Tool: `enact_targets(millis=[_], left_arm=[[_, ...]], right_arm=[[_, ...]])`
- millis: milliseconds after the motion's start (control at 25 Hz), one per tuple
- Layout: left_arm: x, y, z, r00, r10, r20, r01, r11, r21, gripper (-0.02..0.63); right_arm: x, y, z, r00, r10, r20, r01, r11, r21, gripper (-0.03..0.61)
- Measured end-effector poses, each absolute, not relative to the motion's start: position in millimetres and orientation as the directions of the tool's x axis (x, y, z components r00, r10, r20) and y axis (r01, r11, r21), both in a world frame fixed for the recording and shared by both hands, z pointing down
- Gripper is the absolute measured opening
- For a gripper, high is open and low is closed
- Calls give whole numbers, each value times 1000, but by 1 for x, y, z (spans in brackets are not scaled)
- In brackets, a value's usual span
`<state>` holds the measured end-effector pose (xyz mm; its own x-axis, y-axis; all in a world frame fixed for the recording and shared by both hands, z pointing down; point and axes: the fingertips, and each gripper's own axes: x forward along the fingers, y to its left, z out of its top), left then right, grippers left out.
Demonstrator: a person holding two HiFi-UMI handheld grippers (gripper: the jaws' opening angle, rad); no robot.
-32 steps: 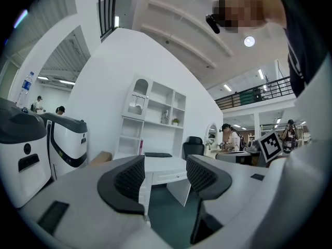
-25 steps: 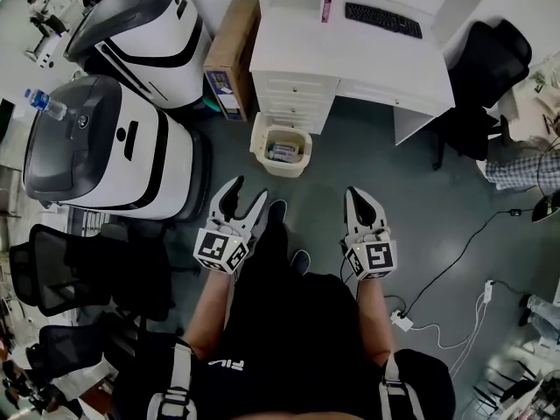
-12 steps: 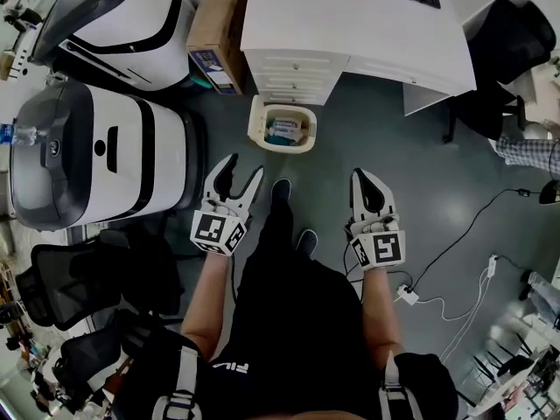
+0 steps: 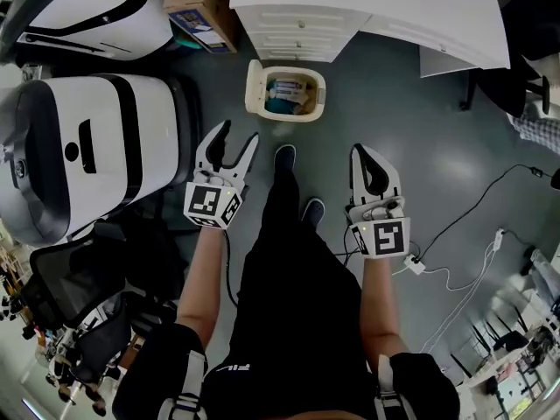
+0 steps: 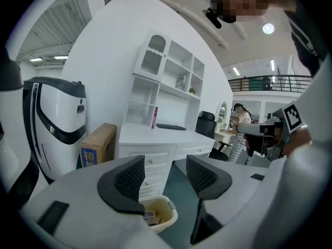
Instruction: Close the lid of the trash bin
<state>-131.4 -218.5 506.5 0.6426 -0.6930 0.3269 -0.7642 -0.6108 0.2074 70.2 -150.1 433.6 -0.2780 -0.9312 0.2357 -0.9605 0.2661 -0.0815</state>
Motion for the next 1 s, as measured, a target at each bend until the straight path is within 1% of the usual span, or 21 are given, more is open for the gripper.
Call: enact_targets(millis=[320, 440, 640, 1000], left_arm=[[-144, -258, 611, 612, -686, 393, -787, -577, 218, 258], [-148, -277, 643, 597, -696, 400, -800, -557, 224, 258], [-138, -289, 686, 589, -696, 410, -804, -552, 218, 258], [-154, -315, 768, 555, -668, 496, -827, -510, 238, 258]], right_arm=[[65, -171, 514, -307, -908, 286, -952, 295, -83, 5], [62, -177, 539, -316, -904, 288, -949, 302, -94, 5], [61, -180, 594, -332, -885, 327, -943, 323, -83, 6], [57, -186, 638, -346, -874, 341, -938, 335, -94, 6]])
